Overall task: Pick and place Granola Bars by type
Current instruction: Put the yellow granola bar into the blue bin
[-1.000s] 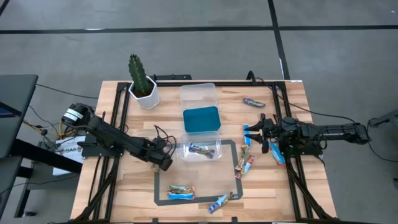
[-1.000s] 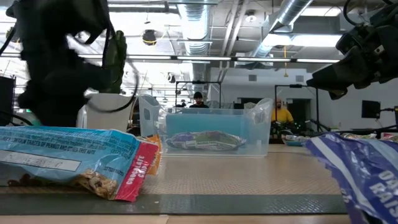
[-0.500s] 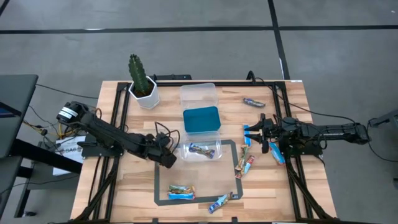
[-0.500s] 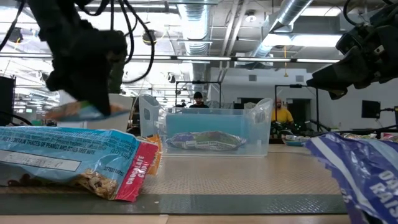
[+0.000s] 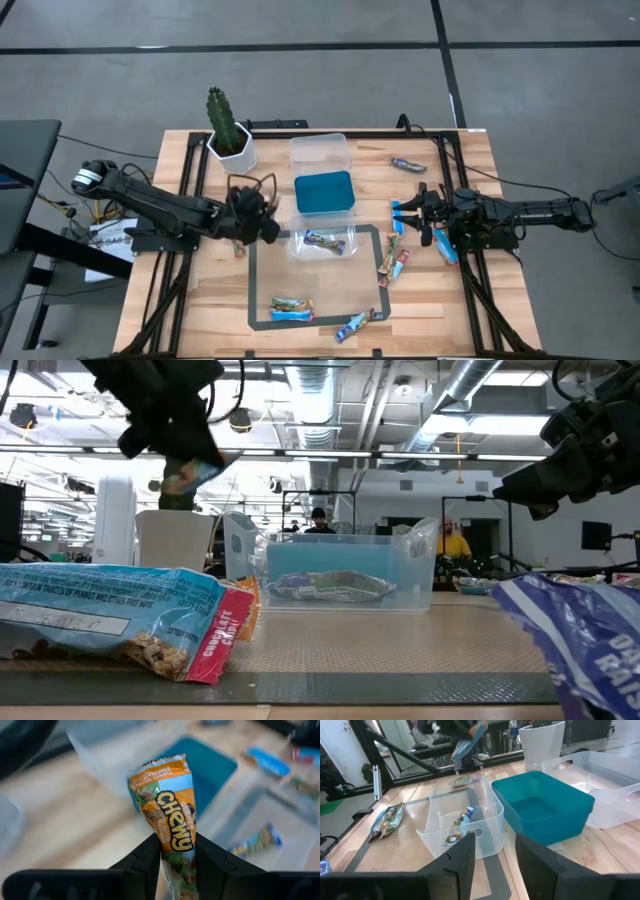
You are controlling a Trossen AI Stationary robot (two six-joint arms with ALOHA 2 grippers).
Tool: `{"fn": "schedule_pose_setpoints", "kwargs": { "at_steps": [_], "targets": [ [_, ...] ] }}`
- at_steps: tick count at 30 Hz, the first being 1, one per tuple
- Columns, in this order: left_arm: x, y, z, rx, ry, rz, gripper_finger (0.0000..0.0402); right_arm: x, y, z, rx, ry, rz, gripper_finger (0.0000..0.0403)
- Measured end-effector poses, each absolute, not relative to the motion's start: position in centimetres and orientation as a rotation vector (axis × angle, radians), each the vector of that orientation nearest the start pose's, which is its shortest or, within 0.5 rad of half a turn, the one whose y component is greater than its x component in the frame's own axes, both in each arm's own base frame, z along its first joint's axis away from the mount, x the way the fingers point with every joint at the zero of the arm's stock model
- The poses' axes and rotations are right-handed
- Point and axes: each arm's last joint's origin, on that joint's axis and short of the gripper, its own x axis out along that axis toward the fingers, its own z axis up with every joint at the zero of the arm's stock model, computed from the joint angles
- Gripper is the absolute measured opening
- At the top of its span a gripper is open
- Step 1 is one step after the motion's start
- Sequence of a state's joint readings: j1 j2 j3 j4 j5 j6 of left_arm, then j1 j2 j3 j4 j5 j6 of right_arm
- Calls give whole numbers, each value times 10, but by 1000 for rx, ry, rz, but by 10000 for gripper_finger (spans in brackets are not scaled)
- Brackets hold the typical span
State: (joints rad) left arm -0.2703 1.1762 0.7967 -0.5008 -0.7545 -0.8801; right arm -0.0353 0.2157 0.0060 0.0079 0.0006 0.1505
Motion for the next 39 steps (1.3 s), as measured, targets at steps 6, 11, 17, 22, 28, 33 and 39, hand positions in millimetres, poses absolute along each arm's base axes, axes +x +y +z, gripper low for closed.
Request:
{"fn": "schedule_pose_setpoints", "kwargs": {
  "at_steps": [6, 11, 17, 22, 28, 33, 39],
  "targets": [
    [225, -24, 255, -312, 421, 795, 93, 109, -4, 148, 153, 199, -51, 133],
    [232, -10, 262, -273, 382, 796, 93, 109, -4, 148, 153, 198, -51, 134],
    [239, 3, 268, -225, 350, 773, 93, 109, -4, 148, 153, 199, -51, 133],
    [253, 16, 266, -194, 385, 733, 93, 109, -4, 148, 154, 199, -51, 134],
    [283, 32, 275, -100, 465, 696, 93, 109, -4, 148, 153, 199, -51, 133],
    [313, 39, 281, 21, 579, 660, 93, 109, -4, 148, 154, 199, -51, 134],
    [350, 45, 271, 131, 726, 572, 93, 109, -4, 148, 153, 198, -51, 133]
  ]
}}
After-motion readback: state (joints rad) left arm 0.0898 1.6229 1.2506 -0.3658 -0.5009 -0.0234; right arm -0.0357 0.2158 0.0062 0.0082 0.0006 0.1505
